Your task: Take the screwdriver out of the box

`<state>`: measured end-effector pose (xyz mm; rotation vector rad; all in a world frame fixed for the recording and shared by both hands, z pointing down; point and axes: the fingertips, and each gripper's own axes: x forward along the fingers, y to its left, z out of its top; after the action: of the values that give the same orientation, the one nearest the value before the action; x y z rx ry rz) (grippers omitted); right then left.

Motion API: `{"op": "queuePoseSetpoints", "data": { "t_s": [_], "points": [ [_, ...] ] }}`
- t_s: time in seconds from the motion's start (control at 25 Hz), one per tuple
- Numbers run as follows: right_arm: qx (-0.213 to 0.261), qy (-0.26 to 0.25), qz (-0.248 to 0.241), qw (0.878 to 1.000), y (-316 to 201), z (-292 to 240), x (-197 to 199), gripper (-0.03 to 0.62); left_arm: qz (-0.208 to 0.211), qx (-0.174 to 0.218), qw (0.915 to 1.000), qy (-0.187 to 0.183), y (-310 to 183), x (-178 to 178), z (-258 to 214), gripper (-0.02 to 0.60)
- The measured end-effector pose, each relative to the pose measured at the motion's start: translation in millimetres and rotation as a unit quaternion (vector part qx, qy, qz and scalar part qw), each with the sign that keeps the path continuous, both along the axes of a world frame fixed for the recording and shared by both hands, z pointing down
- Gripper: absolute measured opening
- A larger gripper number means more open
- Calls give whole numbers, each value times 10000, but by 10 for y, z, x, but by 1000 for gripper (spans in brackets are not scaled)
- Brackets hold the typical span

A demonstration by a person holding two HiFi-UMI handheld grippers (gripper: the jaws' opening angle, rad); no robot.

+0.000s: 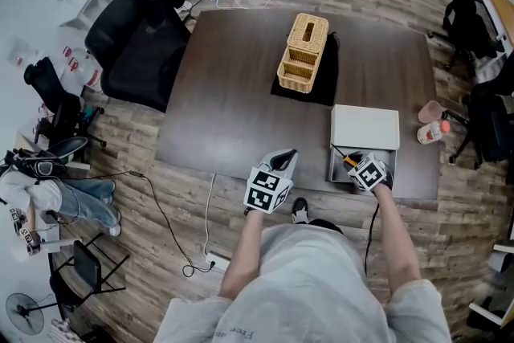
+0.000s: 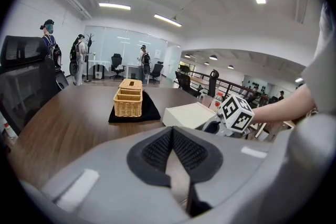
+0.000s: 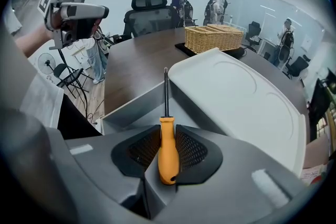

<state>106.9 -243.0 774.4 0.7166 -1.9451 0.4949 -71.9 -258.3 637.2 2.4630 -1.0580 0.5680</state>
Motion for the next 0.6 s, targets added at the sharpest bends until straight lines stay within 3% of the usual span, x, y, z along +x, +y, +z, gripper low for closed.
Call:
{"op": "queuePoseSetpoints", "data": {
  "t_s": [0.6],
  "points": [
    [151,347,-135,9992,-24,-18,-5,83,-117,46,9999,53,3,-118,-47,54]
  ]
}}
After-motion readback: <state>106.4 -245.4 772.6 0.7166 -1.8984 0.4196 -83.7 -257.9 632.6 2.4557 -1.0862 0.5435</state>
